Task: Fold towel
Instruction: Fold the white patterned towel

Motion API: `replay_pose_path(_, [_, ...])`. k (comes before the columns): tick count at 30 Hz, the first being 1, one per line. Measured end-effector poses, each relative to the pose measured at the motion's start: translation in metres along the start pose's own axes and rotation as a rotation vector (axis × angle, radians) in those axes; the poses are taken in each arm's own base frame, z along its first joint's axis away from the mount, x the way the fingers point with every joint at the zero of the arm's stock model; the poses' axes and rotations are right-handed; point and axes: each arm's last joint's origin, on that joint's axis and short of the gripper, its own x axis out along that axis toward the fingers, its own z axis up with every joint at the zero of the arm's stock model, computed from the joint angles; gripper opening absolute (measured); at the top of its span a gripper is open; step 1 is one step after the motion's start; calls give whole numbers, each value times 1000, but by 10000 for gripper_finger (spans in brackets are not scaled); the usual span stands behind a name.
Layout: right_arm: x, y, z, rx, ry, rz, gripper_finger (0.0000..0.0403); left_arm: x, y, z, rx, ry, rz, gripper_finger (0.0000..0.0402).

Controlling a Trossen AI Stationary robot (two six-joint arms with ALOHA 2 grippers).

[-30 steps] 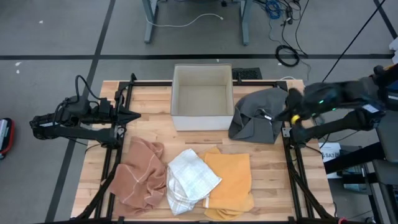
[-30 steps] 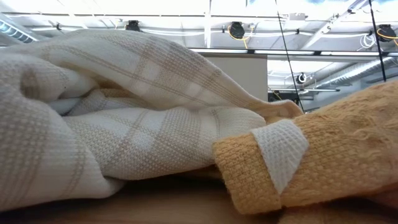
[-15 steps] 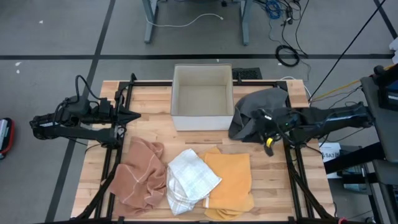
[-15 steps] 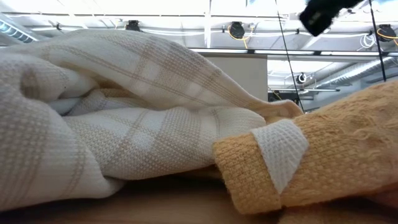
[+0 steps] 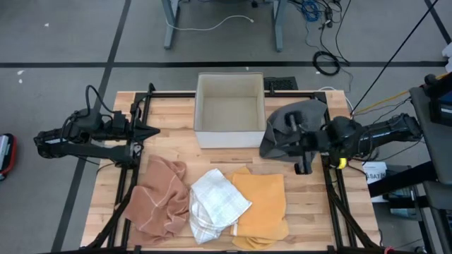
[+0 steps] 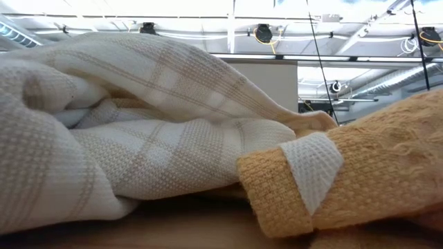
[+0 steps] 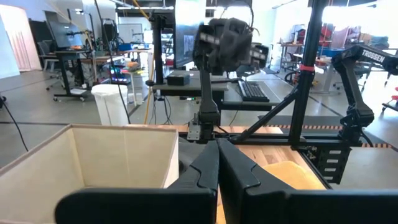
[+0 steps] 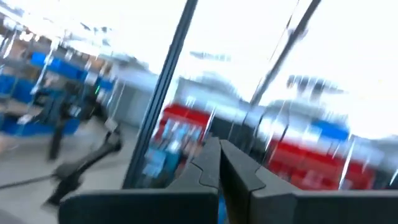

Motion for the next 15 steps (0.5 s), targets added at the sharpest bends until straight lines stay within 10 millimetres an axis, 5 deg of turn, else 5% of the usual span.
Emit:
replay_pose_path(9, [-15, -10, 40, -293, -279, -124, 0, 0, 0, 0, 0, 0, 0, 3])
replay_pose_path(15, [-26, -19, 73, -366, -309, -191, 0, 0, 0, 0, 0, 0, 0, 3])
